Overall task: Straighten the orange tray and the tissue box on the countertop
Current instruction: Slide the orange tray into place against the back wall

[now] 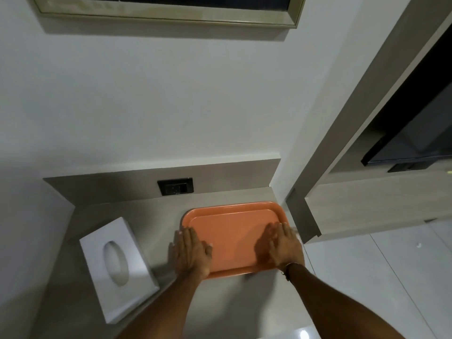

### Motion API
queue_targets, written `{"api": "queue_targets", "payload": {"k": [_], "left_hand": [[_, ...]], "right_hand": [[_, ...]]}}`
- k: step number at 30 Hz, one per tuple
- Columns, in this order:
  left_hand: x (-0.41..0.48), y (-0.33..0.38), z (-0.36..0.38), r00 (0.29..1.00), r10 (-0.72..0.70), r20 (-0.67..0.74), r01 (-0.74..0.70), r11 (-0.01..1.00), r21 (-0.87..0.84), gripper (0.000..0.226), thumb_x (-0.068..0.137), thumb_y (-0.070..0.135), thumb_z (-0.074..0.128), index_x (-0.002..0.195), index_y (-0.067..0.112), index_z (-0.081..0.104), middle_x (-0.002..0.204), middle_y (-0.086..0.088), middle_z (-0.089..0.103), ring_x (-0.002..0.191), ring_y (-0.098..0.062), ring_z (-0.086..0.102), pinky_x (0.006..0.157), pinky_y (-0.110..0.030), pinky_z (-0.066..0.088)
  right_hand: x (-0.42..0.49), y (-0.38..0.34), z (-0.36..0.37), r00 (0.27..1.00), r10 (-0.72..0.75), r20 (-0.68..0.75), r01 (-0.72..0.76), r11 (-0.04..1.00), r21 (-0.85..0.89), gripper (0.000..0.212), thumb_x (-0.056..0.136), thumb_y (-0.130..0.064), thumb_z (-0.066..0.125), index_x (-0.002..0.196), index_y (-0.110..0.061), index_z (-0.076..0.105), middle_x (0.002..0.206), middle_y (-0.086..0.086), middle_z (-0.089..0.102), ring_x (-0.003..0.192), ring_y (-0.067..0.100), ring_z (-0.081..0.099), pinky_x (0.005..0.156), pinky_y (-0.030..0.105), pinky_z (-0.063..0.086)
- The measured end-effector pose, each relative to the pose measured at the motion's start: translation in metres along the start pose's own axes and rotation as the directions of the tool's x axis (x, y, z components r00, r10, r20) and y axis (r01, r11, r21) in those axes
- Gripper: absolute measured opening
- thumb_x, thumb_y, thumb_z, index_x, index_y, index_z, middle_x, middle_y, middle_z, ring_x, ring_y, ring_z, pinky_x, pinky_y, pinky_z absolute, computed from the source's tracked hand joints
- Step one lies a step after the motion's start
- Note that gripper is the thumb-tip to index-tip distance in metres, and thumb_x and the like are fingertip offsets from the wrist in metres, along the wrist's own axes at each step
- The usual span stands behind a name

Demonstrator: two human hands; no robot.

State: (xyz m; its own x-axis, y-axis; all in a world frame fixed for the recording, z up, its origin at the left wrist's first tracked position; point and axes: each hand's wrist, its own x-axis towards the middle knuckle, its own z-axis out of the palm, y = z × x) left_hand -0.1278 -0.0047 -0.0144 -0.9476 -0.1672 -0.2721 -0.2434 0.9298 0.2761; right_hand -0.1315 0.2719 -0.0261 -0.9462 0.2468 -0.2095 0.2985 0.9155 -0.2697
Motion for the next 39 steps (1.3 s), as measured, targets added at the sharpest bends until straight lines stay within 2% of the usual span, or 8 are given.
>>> {"api": "queue_targets", "payload": {"k": [2, 4, 7, 8, 11, 15, 16, 39], "left_hand": [[-0.02, 0.004, 0.007, 0.996, 0.089, 0.002, -0.089, 0.994, 0.07, 0.077, 0.098, 0.06, 0.017, 0.154, 0.016, -0.013, 0.162, -0.005, -0.016, 0.155, -0.029, -0.006, 0.126, -0.052, 0.002], [-0.043, 0.007, 0.017, 0.986, 0.165, 0.026, -0.167, 0.983, 0.076, 0.075, 0.097, 0.059, 0.016, 0.151, 0.016, -0.014, 0.162, -0.007, -0.013, 0.155, -0.03, -0.005, 0.125, -0.05, -0.003], [-0.073, 0.008, 0.034, 0.97, 0.219, 0.106, -0.228, 0.97, 0.079, 0.077, 0.096, 0.058, 0.016, 0.153, 0.008, 0.029, 0.161, -0.015, 0.03, 0.149, -0.036, 0.026, 0.12, -0.05, 0.006], [-0.08, 0.009, 0.041, 0.966, 0.239, 0.1, -0.249, 0.964, 0.098, 0.076, 0.096, 0.058, 0.019, 0.15, 0.007, 0.037, 0.159, -0.016, 0.036, 0.147, -0.037, 0.031, 0.117, -0.051, 0.01], [-0.106, 0.016, 0.046, 0.967, 0.21, 0.143, -0.231, 0.961, 0.153, 0.08, 0.091, 0.061, 0.027, 0.154, 0.01, 0.021, 0.163, -0.014, 0.019, 0.152, -0.035, 0.017, 0.118, -0.052, -0.002], [-0.128, 0.022, 0.051, 0.973, 0.178, 0.149, -0.207, 0.955, 0.211, 0.079, 0.097, 0.06, 0.022, 0.151, 0.015, -0.014, 0.164, -0.008, -0.015, 0.154, -0.031, -0.01, 0.124, -0.054, -0.005], [-0.131, 0.021, 0.053, 0.973, 0.16, 0.168, -0.196, 0.955, 0.221, 0.079, 0.098, 0.059, 0.021, 0.152, 0.015, -0.016, 0.164, -0.007, -0.019, 0.154, -0.03, -0.014, 0.124, -0.056, -0.006], [-0.06, 0.051, 0.051, 0.975, 0.154, 0.162, -0.181, 0.969, 0.168, 0.078, 0.098, 0.058, 0.026, 0.157, 0.02, -0.008, 0.168, -0.007, -0.013, 0.154, -0.03, -0.012, 0.122, -0.063, 0.001]], "right_hand": [[-0.02, -0.007, 0.007, 0.994, -0.108, 0.013, 0.109, 0.992, -0.065, 0.069, 0.095, -0.044, 0.031, 0.157, -0.013, 0.023, 0.163, 0.016, 0.03, 0.15, 0.035, 0.026, 0.122, 0.048, 0.021], [-0.04, -0.013, 0.013, 0.979, -0.198, 0.053, 0.202, 0.977, -0.073, 0.071, 0.098, -0.048, 0.024, 0.159, -0.014, 0.014, 0.166, 0.014, 0.023, 0.154, 0.033, 0.017, 0.124, 0.047, 0.011], [-0.069, -0.014, 0.023, 0.947, -0.296, 0.129, 0.309, 0.946, -0.101, 0.072, 0.099, -0.051, 0.014, 0.16, -0.015, 0.003, 0.169, 0.01, 0.011, 0.156, 0.03, 0.006, 0.123, 0.046, 0.003], [-0.078, -0.012, 0.027, 0.934, -0.329, 0.138, 0.345, 0.932, -0.11, 0.07, 0.1, -0.05, 0.016, 0.16, -0.015, 0.003, 0.169, 0.01, 0.01, 0.156, 0.029, 0.005, 0.122, 0.044, 0.001], [-0.102, -0.007, 0.03, 0.908, -0.391, 0.147, 0.409, 0.906, -0.113, 0.071, 0.099, -0.05, 0.016, 0.16, -0.015, 0.005, 0.169, 0.01, 0.012, 0.156, 0.029, 0.005, 0.119, 0.042, -0.003], [-0.119, 0.003, 0.031, 0.902, -0.385, 0.196, 0.416, 0.897, -0.147, 0.073, 0.099, -0.051, 0.017, 0.159, -0.015, -0.002, 0.17, 0.008, 0.001, 0.156, 0.027, -0.004, 0.118, 0.042, -0.007], [-0.122, 0.005, 0.032, 0.901, -0.38, 0.209, 0.414, 0.898, -0.151, 0.074, 0.099, -0.052, 0.019, 0.159, -0.015, -0.003, 0.17, 0.008, -0.001, 0.156, 0.027, -0.005, 0.117, 0.042, -0.008], [-0.041, -0.005, 0.016, 0.875, -0.353, 0.332, 0.414, 0.9, -0.132, 0.088, 0.096, -0.064, 0.028, 0.158, -0.016, -0.012, 0.169, 0.005, -0.015, 0.154, 0.026, -0.015, 0.122, 0.047, -0.005]]}}
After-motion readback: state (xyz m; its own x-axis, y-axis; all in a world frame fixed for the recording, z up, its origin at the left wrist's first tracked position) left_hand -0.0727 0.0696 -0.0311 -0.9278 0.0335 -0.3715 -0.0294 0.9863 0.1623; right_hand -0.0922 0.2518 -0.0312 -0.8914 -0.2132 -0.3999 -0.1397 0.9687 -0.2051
